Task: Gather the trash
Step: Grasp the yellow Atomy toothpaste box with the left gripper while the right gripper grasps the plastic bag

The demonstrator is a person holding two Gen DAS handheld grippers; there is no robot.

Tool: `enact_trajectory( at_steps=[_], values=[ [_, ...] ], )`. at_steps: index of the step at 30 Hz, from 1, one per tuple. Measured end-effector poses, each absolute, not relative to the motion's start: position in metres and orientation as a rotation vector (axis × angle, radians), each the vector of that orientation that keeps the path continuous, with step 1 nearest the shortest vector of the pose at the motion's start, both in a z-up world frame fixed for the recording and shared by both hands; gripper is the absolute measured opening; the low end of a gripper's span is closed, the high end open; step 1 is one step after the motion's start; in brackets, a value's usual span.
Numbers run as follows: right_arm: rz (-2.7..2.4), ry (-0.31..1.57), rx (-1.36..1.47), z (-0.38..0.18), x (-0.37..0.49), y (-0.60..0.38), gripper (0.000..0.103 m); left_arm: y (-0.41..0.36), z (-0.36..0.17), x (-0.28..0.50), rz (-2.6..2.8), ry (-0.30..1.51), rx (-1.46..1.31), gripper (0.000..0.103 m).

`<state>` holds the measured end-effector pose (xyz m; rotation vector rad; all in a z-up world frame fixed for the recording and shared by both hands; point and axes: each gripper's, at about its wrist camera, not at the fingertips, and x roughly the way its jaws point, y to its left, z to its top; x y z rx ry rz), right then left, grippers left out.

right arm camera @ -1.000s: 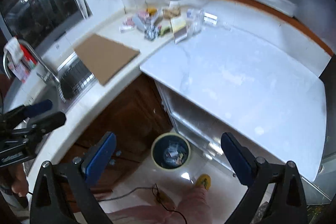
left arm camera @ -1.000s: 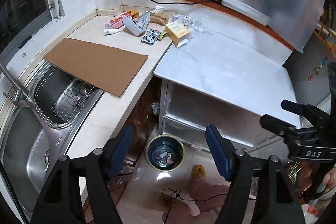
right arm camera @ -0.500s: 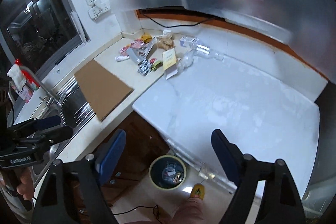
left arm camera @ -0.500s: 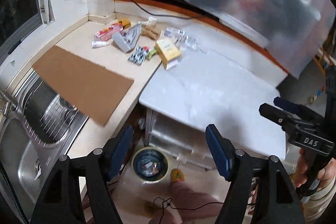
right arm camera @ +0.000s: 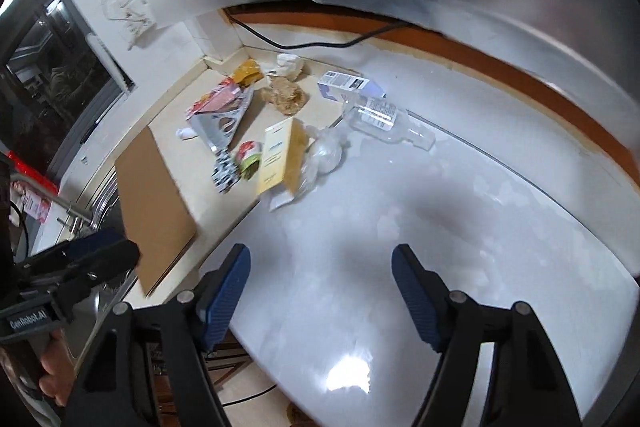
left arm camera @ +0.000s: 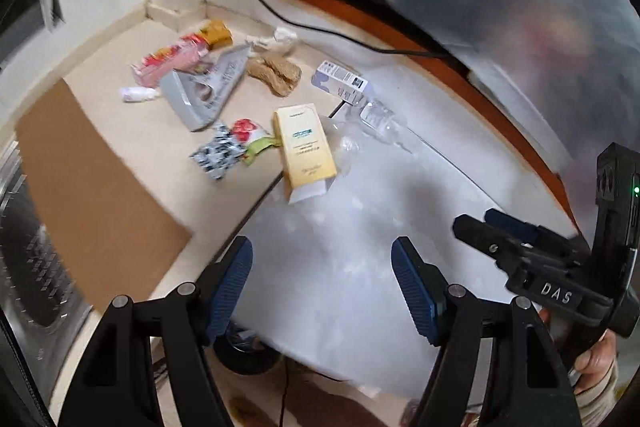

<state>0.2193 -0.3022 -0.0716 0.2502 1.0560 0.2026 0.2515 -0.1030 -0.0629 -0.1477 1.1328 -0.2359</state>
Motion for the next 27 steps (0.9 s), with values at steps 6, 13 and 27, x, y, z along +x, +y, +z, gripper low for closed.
enact_trajectory(
  at_steps=[6,13,27],
  values=[
    [0.233,1.102,0.291,-0.114,0.288,-0.311,0.074,-0.125,-0.105,0.315,-0.154,1.179,-0.171,0.07],
    [0.214,1.105,0.325,-0.154,0.341,-0.305,0.067,-0.123,-0.152,0.362,-0.049,1.228,-0.159,0.07],
    [0.31,1.176,0.486,-0.202,0.387,-0.294,0.065,-0.115,-0.18,0.384,-0.122,1.198,-0.174,0.069]
  ],
)
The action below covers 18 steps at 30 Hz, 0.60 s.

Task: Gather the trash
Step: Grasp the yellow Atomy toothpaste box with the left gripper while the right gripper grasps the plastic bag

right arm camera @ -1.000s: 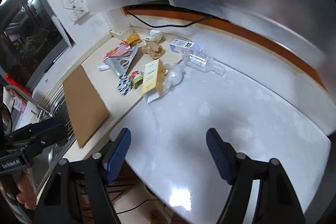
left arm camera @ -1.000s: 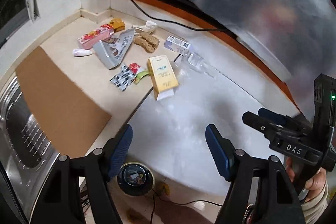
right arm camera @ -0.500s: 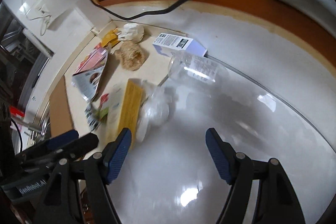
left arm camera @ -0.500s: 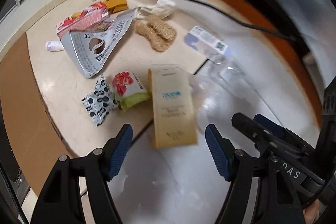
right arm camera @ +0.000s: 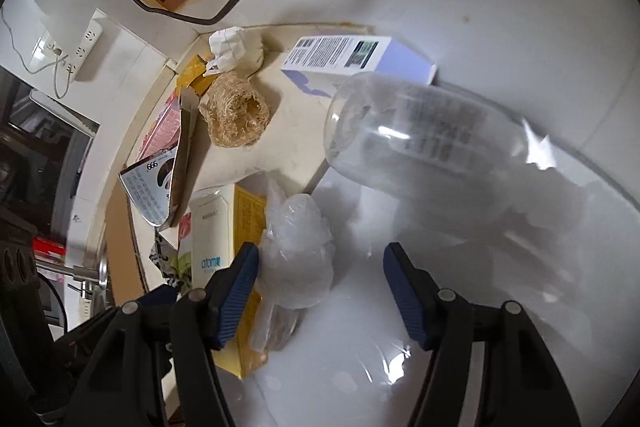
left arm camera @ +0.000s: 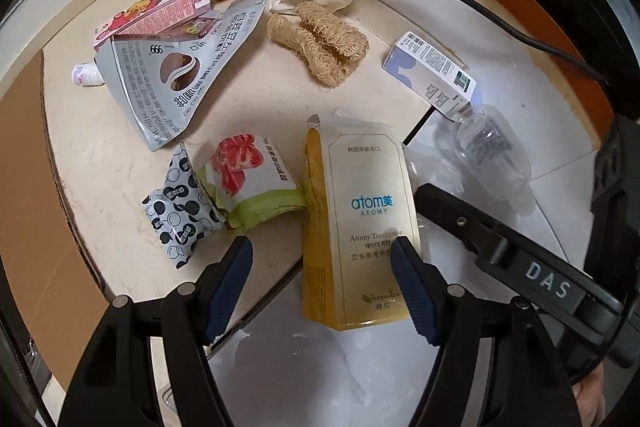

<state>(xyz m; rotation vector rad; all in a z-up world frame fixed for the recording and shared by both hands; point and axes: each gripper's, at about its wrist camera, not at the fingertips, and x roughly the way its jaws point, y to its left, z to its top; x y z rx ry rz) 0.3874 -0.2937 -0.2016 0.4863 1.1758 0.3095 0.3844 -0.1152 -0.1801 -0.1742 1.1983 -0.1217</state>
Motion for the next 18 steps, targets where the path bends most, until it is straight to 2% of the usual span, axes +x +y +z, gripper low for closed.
enact_trajectory(
  at_steps=[2,3,4,7,18],
  values=[
    [0.353,1.181,0.501,-0.203,0.39,-0.29,0.054,-0.115,-0.18,0.385,-0.122,1.203,-0.176,0.069],
    [0.388,1.193,0.527,-0.206,0.393,-0.289,0.035,-0.116,-0.181,0.385,-0.118,1.215,-0.175,0.069],
    [0.405,1.203,0.538,-0.207,0.394,-0.287,0.032,-0.116,-0.182,0.385,-0.119,1.219,-0.175,0.069],
    [0.376,1.183,0.505,-0.201,0.391,-0.288,0.029,-0.116,-0.181,0.385,-0.136,1.226,-0.19,0.069],
    [0.245,1.133,0.524,-0.188,0.348,-0.333,0.028,-0.135,-0.179,0.392,-0.21,1.26,-0.231,0.07]
  ],
)
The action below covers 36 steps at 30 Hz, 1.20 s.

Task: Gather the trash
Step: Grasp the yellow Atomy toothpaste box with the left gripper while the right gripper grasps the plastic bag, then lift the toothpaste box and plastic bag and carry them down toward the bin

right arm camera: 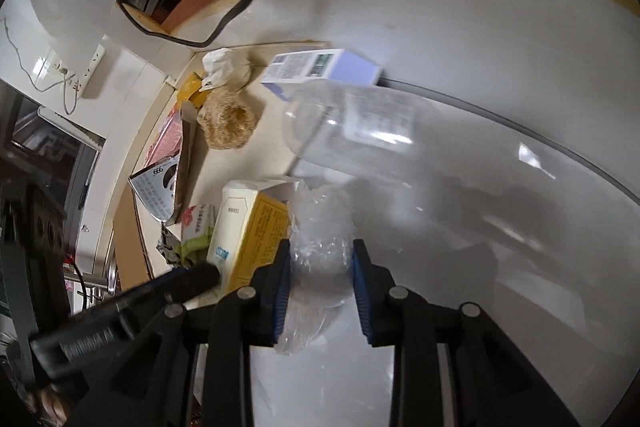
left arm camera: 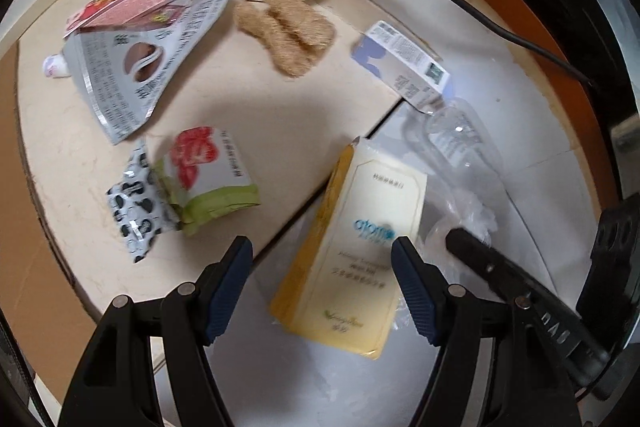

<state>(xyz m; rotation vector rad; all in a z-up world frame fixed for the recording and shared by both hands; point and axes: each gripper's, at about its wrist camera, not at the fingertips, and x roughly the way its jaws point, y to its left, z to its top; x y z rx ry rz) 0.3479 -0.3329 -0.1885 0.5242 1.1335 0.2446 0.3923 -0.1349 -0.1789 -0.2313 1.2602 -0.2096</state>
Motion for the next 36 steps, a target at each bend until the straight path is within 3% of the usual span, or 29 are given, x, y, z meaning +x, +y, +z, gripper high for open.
enact_trajectory(
  at_steps=[10,18,31,36],
  values=[
    [0.238,1.155,0.555,-0.2,0.328,-0.349,0.028,-0.188,-0.189,0.393,-0.338,1.321,-0.044,0.07],
    [0.236,1.154,0.543,-0.197,0.319,-0.349,0.028,-0.187,-0.203,0.396,-0.346,1.336,-0.091,0.07],
    [0.229,1.16,0.543,-0.194,0.28,-0.337,0.028,-0.176,-0.197,0.389,-0.353,1.256,-0.082,0.057],
    [0.216,1.165,0.56,-0.195,0.268,-0.335,0.028,-0.17,-0.197,0.389,-0.372,1.257,-0.102,0.058]
  ],
)
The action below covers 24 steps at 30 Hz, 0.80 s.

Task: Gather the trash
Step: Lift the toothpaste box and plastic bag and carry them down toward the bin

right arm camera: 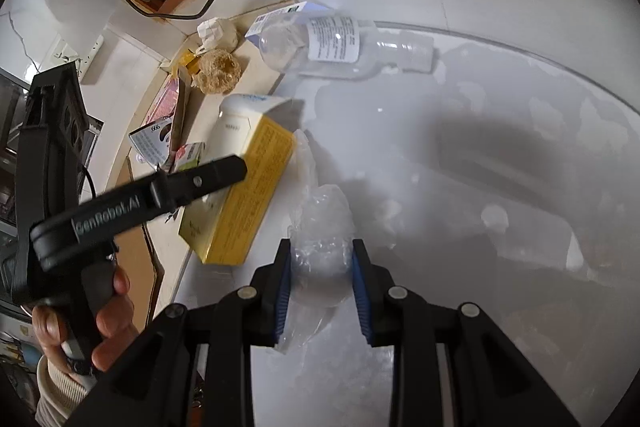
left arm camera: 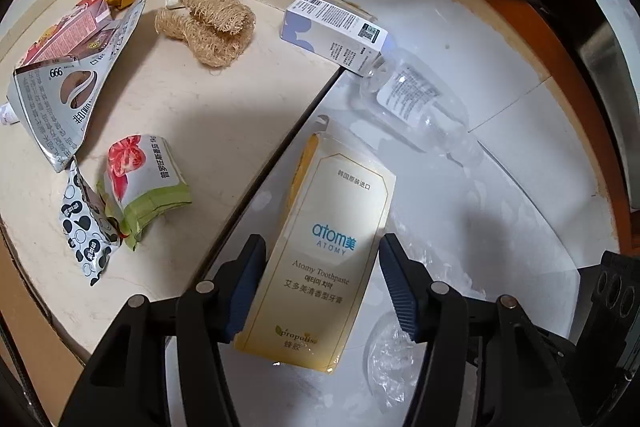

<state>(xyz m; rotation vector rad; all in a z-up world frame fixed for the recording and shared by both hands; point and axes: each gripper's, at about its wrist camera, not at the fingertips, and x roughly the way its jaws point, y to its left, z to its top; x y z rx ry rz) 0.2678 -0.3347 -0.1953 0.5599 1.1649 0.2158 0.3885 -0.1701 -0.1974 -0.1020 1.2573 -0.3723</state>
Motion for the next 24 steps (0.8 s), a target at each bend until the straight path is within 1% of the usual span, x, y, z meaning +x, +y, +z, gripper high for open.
enact_trajectory(
  at_steps=[1,3,5,11,15,17,18,19,24],
  values=[
    [0.213,1.164,0.56,-0.195,0.265,-0.334,0.028,-0.168,-0.196,0.387,-0.376,1.265,-0.103,0.061],
    [0.21,1.163,0.562,-0.194,0.262,-0.334,0.028,-0.163,-0.195,0.383,-0.385,1.278,-0.096,0.064],
    [0.208,1.164,0.563,-0.194,0.261,-0.333,0.028,-0.162,-0.196,0.382,-0.37,1.29,-0.069,0.074],
    [0.204,1.166,0.571,-0.196,0.258,-0.333,0.028,-0.158,-0.194,0.374,-0.397,1.301,-0.072,0.074],
    [0.204,1.167,0.574,-0.197,0.258,-0.334,0.028,-0.164,-0.193,0.368,-0.389,1.295,0.003,0.074],
    [0.205,1.166,0.573,-0.197,0.258,-0.334,0.028,-0.166,-0.197,0.367,-0.37,1.295,0.036,0.072],
    [0.205,1.166,0.572,-0.198,0.258,-0.334,0.028,-0.167,-0.199,0.367,-0.356,1.298,0.044,0.067],
    [0.205,1.166,0.572,-0.197,0.258,-0.335,0.028,-0.167,-0.201,0.367,-0.341,1.3,0.047,0.058],
    [0.205,1.163,0.558,-0.194,0.256,-0.334,0.028,-0.158,-0.195,0.36,-0.326,1.285,-0.004,0.057]
  ],
)
